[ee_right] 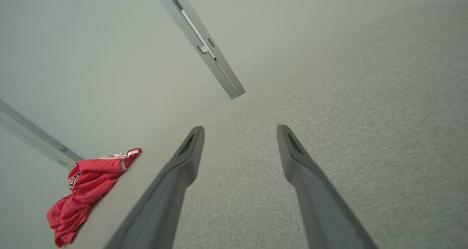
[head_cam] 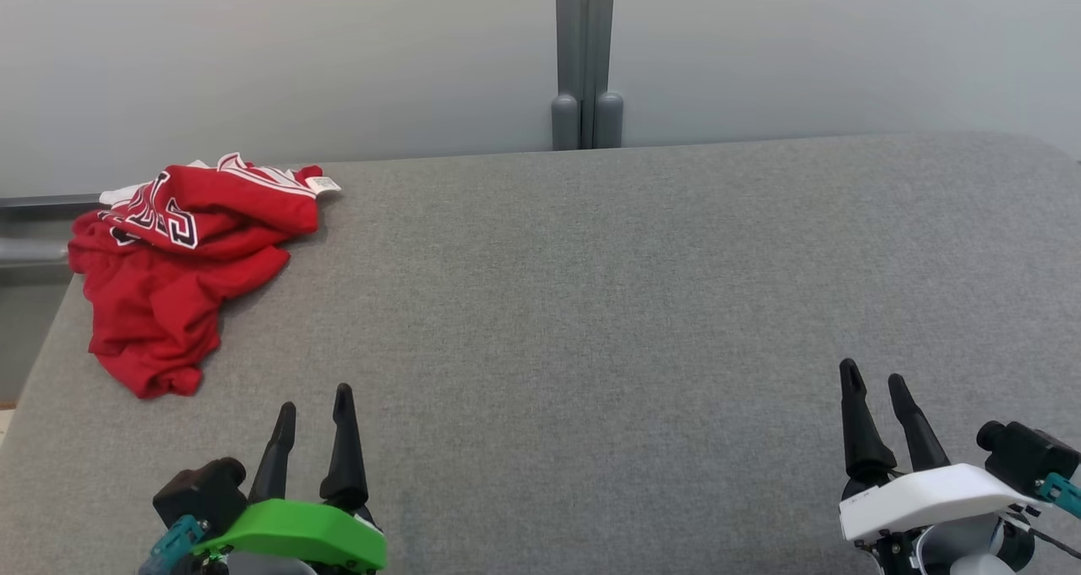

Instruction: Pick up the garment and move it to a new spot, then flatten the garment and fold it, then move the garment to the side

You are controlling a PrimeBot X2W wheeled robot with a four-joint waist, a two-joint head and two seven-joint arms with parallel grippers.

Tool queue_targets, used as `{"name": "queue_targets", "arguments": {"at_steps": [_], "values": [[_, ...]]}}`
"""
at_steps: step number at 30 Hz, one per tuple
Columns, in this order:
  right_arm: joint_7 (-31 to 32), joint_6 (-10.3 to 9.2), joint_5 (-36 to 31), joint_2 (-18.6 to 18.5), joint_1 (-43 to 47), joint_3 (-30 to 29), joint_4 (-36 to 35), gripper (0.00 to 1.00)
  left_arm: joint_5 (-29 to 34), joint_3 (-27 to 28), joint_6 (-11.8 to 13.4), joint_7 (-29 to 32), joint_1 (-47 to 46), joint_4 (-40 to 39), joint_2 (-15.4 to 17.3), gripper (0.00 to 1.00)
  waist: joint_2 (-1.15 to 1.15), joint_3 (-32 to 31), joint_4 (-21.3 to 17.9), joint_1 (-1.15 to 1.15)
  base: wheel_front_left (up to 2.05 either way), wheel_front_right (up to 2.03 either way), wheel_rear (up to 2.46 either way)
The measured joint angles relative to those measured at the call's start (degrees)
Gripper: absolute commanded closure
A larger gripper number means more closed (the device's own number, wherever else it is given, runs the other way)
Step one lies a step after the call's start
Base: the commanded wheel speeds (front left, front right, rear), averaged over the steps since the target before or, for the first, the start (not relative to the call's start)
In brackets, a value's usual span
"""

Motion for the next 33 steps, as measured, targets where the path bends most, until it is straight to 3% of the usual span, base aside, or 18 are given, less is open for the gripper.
{"name": "queue_targets", "arguments": {"at_steps": [33], "values": [[-4.54, 0.00, -21.43, -0.15, 1.31, 1.89, 2.34, 0.00, 16.69, -3.49, 2.40, -4.64, 2.21, 3.90, 0.15, 0.00, 0.00, -1.55, 0.43, 0.00, 0.00, 0.00, 0.00]]}}
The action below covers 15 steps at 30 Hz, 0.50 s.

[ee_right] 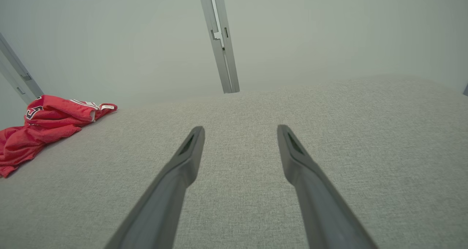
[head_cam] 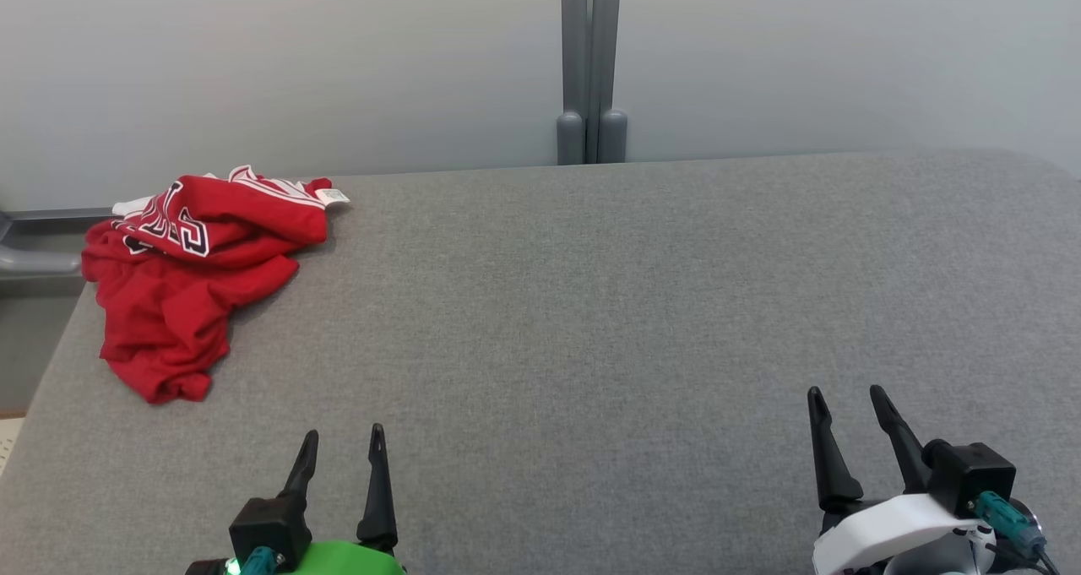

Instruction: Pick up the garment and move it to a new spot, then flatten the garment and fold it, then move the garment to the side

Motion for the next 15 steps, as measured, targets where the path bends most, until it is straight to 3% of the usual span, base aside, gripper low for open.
{"name": "queue_targets", "arguments": {"at_steps": [15], "values": [[-1.68, 0.01, -6.87, -0.09, 1.05, 0.02, -0.24, 0.00, 5.44, -0.30, 1.46, -1.72, 1.16, 0.23, 0.04, 0.00, 0.00, -0.39, -0.08, 0.00, 0.00, 0.00, 0.00]]}}
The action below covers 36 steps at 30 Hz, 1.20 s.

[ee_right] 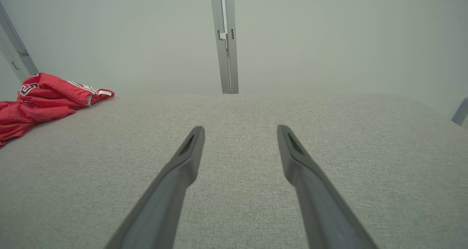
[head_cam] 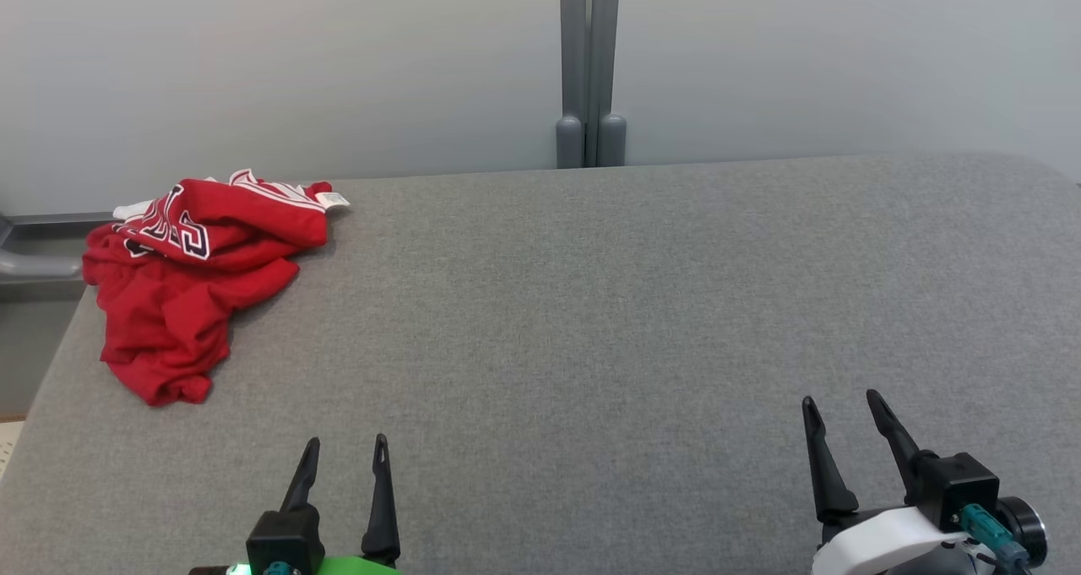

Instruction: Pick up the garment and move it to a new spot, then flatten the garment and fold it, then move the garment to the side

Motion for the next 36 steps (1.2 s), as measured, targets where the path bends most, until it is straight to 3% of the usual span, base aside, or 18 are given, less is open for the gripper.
{"name": "queue_targets", "arguments": {"at_steps": [9, 28, 36], "values": [[-0.90, 0.00, -3.10, -0.04, 0.08, 0.24, -0.34, 0.00, 2.15, -0.35, 0.37, -0.87, 0.30, 0.73, 0.02, 0.00, 0.00, 0.02, 0.02, 0.00, 0.00, 0.00, 0.00], [-0.93, 0.00, -2.24, -0.04, 0.08, 0.33, 0.25, 0.00, 2.07, -0.42, 0.88, -0.96, 0.28, 1.76, 0.03, 0.00, 0.00, 0.34, 0.19, 0.00, 0.00, 0.00, 0.00], [-0.93, 0.00, -2.66, -0.07, 0.31, -0.60, 0.13, 0.00, 2.70, -0.75, 1.05, -0.97, -0.25, 2.10, 0.03, 0.00, 0.00, 0.49, 2.76, 0.00, 0.00, 0.00, 0.00]]}}
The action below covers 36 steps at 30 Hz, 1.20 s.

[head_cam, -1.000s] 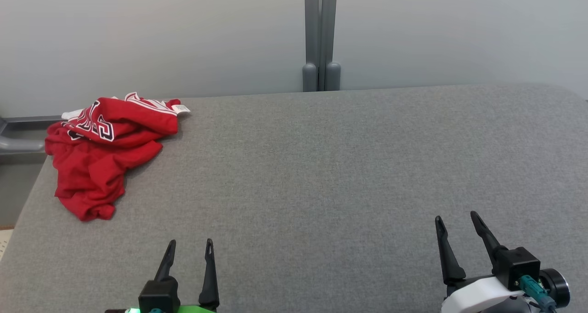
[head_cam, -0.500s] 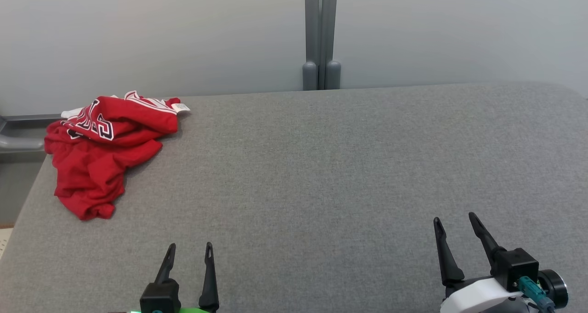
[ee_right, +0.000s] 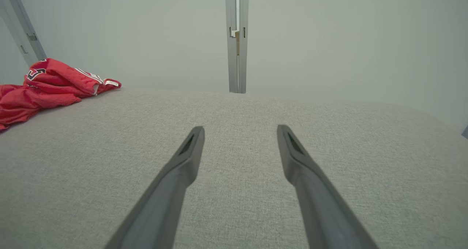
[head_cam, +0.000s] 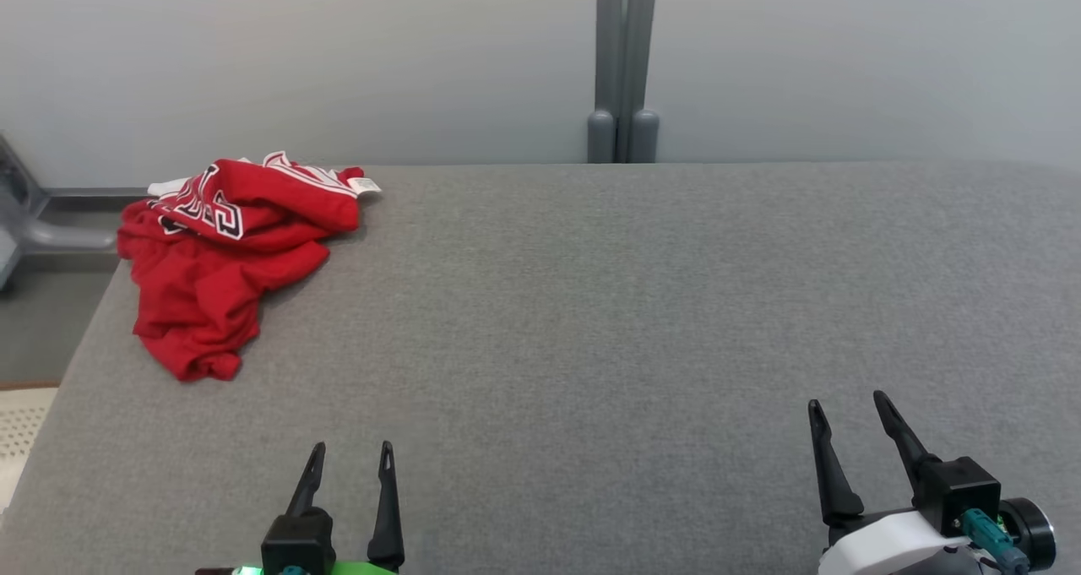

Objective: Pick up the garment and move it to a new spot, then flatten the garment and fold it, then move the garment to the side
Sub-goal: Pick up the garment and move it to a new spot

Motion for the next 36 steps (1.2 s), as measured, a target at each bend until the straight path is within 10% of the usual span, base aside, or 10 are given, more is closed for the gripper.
{"name": "queue_targets", "arguments": {"at_steps": [22, 36], "values": [[-0.01, 0.00, 1.55, 0.04, -2.96, 2.72, -0.05, 0.00, 0.89, 6.68, 0.15, -0.03, 0.59, -2.55, 0.86, 0.00, 0.00, 0.82, 21.51, 0.00, 0.00, 0.00, 0.00], [-0.01, 0.00, 1.26, 0.04, -3.29, 2.54, -0.01, 0.00, -0.73, 10.11, 0.44, -0.02, 1.20, -4.03, 0.38, 0.00, 0.00, 1.28, 24.07, 0.00, 0.00, 0.00, 0.00]]}}
